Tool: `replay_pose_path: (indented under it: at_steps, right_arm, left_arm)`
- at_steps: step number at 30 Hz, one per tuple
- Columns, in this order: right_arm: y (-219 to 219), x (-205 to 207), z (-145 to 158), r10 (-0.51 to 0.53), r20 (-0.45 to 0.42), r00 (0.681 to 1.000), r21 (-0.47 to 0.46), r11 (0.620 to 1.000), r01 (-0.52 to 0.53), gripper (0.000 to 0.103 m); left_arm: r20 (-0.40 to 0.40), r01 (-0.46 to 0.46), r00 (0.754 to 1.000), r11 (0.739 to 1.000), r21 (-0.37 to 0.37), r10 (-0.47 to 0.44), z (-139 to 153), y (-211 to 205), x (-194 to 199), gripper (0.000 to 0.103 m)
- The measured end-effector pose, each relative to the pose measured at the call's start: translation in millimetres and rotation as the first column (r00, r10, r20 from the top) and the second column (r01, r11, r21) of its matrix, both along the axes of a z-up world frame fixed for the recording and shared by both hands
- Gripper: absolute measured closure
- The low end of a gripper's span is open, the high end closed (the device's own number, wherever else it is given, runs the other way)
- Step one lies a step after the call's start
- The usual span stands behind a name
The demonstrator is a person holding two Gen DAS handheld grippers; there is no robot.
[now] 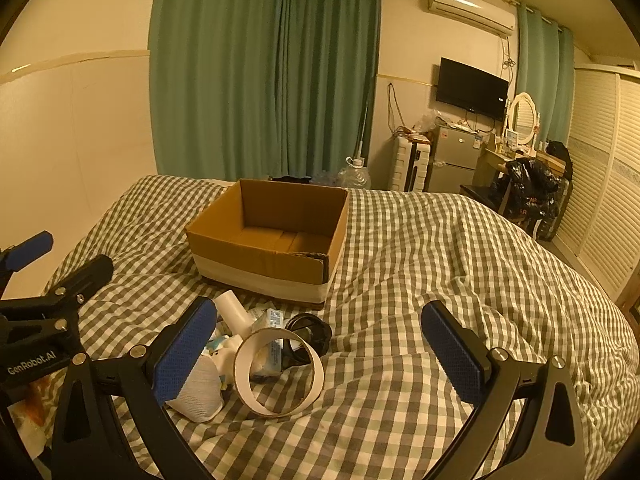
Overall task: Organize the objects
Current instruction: 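Move both tools toward the pile of items beside the cardboard box, then grasp the white sock with the left tool while the right tool grasps the tape roll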
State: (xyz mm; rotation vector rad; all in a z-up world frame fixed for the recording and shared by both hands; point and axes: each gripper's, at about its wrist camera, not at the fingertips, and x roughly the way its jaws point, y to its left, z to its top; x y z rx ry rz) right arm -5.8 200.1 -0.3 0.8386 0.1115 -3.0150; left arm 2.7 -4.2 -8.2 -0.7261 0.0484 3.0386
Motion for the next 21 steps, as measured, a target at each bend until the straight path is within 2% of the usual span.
replay_pose_path:
  at_steps: [7,11,18,20,21]
  right_arm:
    - [5.5,-11.2,-14.6,-0.007,0.042,0.999,-0.002,1.000,0.007,0.000]
    - [6.9,-22.3,-28.7,-0.007,0.089,0.996,0.017,1.000,0.005,0.002]
    - [7.7,-49.1,-65.3,0.010,0.222,0.975,0.013,1.000,-0.013,0.017]
    - [8.4,-56.1,-75.0,0.010,0.259,0.966,0.012,1.000,-0.013,0.027]
    - [9.6,-58.8,-79.0,0.013,0.276,0.961,0.005,1.000,-0.015,0.037]
  left_arm:
    - [0.039,0.021,0.999,1.000,0.023,-0.022,-12.7,2.2,-7.9,0.000]
    - [0.125,0.043,0.991,0.999,0.023,-0.046,-28.5,4.6,-20.0,0.000]
    - [0.208,0.099,0.974,0.995,-0.018,-0.093,-54.1,17.3,-29.7,0.000]
    - [0.232,0.119,0.966,0.993,-0.022,-0.111,-60.1,20.9,-30.9,0.000]
    - [0.244,0.123,0.963,0.992,-0.022,-0.114,-62.8,22.2,-32.1,0.000]
